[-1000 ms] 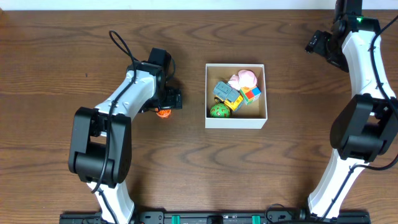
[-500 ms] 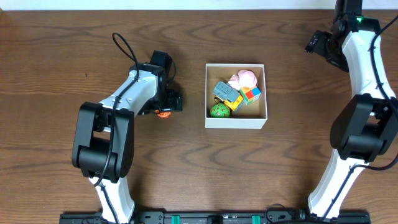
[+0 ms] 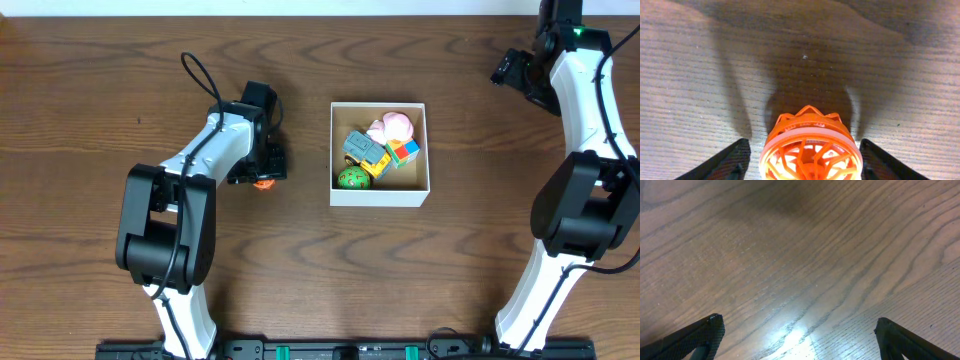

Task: Pack container
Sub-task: 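Lower the left gripper and grasp the orange spiky ball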

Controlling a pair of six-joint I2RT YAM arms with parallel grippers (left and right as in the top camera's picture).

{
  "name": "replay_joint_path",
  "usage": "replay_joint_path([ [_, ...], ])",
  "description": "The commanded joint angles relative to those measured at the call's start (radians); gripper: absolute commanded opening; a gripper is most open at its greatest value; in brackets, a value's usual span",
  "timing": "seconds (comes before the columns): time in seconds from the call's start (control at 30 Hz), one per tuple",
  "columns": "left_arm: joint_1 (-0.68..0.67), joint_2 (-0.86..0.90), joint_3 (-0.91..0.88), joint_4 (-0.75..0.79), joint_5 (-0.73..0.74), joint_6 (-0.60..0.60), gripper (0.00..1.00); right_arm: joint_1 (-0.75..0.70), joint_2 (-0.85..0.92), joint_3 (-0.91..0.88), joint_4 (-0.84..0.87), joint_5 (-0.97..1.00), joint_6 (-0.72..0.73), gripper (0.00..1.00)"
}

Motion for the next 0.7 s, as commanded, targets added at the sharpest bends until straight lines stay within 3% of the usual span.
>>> replay_joint_path([
  [0.0,0.003,0.005,-0.004,-0.003,-0.014,-0.002,0.66,0.000,-0.011,-0.004,-0.001,0.014,0.015,0.99],
  [0.67,0.003,0.004,-0.002,0.005,-0.014,-0.002,0.50,0.000,-0.011,-0.004,-0.001,0.014,0.015,0.99],
])
